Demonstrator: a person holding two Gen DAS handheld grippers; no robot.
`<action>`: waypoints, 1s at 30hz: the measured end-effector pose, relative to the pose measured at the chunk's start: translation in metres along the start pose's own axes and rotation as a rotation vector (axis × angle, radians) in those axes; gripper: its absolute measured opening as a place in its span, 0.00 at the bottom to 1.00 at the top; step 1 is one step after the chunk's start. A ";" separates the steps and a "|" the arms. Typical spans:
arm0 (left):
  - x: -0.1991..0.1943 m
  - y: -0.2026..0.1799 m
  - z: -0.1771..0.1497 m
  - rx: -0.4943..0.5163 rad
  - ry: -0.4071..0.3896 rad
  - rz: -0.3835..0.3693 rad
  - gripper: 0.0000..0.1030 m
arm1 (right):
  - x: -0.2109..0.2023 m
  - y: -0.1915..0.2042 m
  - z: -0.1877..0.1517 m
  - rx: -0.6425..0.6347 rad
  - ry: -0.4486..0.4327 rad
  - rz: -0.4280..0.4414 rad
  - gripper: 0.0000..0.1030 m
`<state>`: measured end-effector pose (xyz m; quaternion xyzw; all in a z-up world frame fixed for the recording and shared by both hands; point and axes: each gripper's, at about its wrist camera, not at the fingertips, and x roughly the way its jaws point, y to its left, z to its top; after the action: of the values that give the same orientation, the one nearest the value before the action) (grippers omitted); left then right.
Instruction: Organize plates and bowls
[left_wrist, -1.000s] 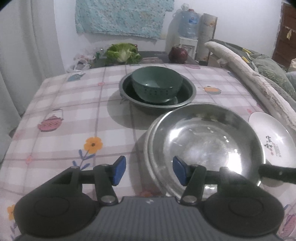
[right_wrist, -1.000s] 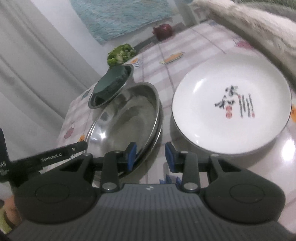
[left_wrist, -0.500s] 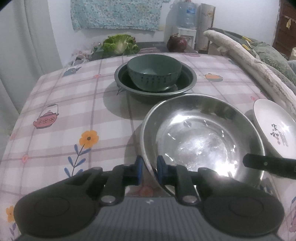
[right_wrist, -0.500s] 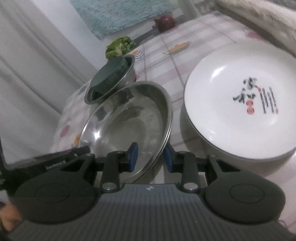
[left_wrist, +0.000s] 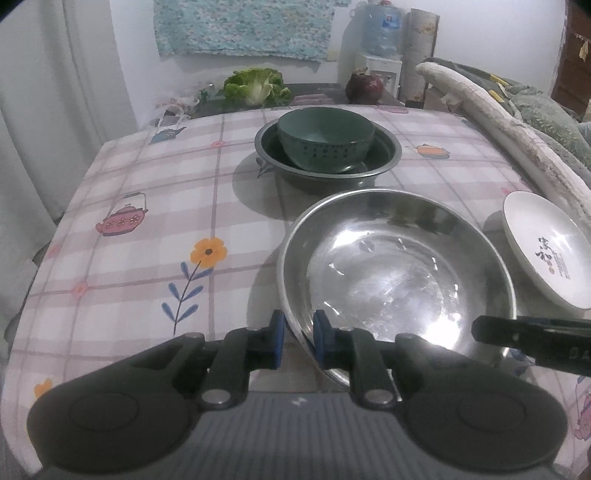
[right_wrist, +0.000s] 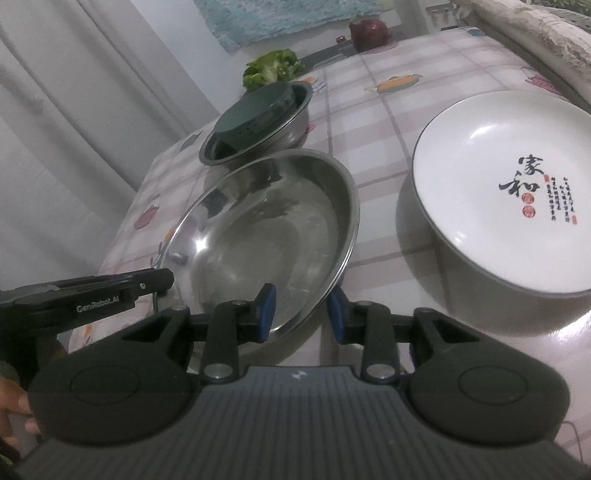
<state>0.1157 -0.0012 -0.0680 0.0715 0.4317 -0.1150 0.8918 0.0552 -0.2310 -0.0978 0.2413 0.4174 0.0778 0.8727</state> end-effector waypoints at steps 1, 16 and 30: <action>-0.001 0.000 -0.001 0.001 0.000 0.002 0.17 | 0.000 0.001 -0.001 -0.005 0.003 0.006 0.29; -0.017 -0.005 -0.010 -0.003 -0.013 -0.005 0.34 | -0.013 -0.005 -0.005 0.009 -0.029 0.056 0.30; -0.057 -0.076 0.019 0.115 -0.131 -0.116 0.58 | -0.095 -0.073 0.007 0.087 -0.259 0.022 0.40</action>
<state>0.0759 -0.0711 -0.0138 0.0898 0.3684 -0.1957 0.9044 -0.0044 -0.3287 -0.0638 0.2913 0.3016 0.0377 0.9071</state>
